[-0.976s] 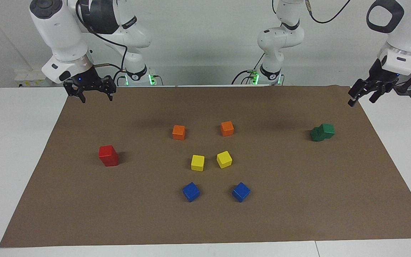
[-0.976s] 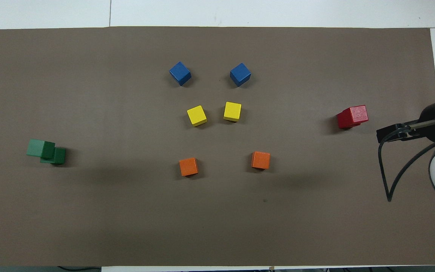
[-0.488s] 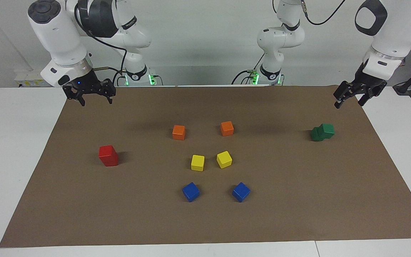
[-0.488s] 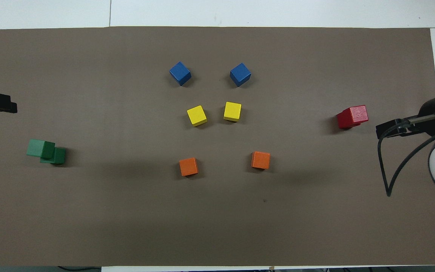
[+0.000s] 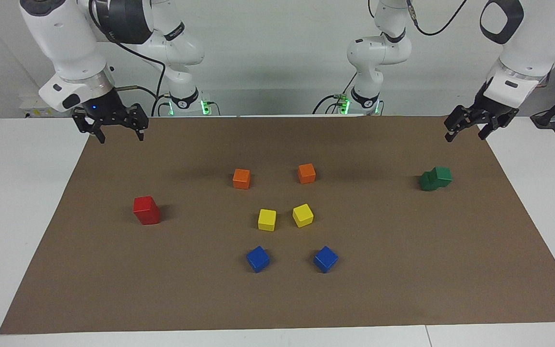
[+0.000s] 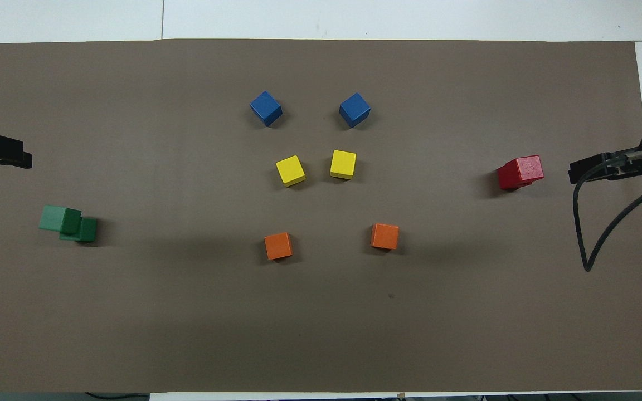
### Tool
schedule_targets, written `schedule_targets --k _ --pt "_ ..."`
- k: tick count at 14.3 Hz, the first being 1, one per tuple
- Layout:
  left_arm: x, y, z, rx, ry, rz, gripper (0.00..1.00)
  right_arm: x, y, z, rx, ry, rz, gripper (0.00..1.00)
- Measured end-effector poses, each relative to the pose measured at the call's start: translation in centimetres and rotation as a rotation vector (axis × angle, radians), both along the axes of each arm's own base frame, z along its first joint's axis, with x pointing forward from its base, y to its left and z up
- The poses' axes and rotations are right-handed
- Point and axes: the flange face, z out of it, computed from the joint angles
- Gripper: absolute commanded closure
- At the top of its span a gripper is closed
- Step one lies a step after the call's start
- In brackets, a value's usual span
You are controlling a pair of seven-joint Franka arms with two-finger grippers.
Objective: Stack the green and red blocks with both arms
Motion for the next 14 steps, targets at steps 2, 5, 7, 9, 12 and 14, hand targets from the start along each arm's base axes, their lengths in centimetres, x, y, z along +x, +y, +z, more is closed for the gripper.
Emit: schedule_targets --k 2,5,7,9,12,14 --pt "0.00 0.01 -0.01 0.000 0.000 0.000 0.00 -0.24 -0.02 -0.21 0.000 0.034 -0.001 0.01" --pt "-0.03 0.17 -0.05 0.000 0.004 0.003 0.00 -0.44 -0.08 -0.24 0.002 0.053 -0.004 0.01" --pt "-0.14 0.21 -0.16 0.000 0.015 0.004 0.00 -0.43 -0.11 -0.23 0.003 0.053 -0.005 0.01" --pt "-0.18 0.23 -0.17 0.000 0.018 0.004 0.00 -0.43 -0.10 -0.23 0.003 0.053 -0.006 0.01" --pt "-0.21 0.23 -0.19 0.000 0.021 0.004 0.00 -0.42 -0.10 -0.23 0.004 0.053 -0.007 0.01" --pt "-0.22 0.19 -0.20 0.000 0.022 0.003 0.00 -0.42 -0.10 -0.22 0.004 0.053 -0.007 0.01"
